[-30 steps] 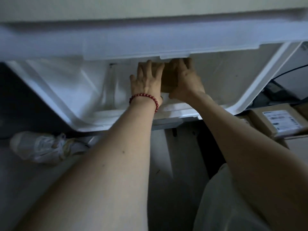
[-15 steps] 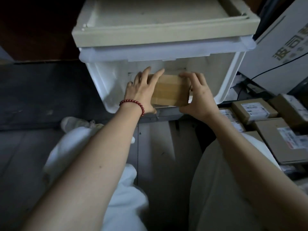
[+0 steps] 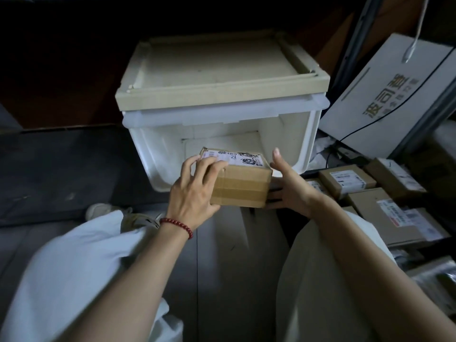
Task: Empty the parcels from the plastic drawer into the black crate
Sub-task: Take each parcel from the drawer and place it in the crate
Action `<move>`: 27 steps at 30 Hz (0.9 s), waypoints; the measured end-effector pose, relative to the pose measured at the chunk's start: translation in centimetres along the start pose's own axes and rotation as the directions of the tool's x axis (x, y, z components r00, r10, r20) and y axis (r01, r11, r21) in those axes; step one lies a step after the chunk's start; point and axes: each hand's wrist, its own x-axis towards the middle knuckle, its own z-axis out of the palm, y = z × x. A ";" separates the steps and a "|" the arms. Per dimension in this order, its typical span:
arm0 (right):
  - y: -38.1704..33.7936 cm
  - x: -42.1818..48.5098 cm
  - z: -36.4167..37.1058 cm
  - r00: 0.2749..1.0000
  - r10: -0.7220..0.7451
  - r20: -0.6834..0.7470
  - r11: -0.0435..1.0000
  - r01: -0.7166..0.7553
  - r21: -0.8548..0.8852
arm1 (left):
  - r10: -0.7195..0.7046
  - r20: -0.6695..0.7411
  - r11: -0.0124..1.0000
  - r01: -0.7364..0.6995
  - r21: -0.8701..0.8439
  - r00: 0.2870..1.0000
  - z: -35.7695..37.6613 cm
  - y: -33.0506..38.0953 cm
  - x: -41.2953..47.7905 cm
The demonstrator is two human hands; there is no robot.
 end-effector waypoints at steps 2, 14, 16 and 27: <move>-0.1 0.5 -0.2 0.999 0.053 0.010 0.994 -0.054 0.092 | 0.010 -0.037 0.997 -0.013 -0.072 0.999 -0.1 0.6 0.3; -0.1 1.3 -0.1 0.985 -0.146 -0.095 0.941 0.168 0.295 | -0.574 0.406 0.506 0.698 -0.507 0.711 -1.1 0.1 2.8; -0.2 1.2 0.0 0.979 -0.193 -0.066 0.926 0.204 0.317 | -0.584 0.560 0.325 0.802 -0.501 0.587 -0.9 -0.7 3.1; 0.1 1.6 -0.5 0.999 -0.048 -0.021 0.965 0.051 0.256 | -0.386 0.782 -0.162 0.798 -0.580 0.490 0.4 -0.1 2.6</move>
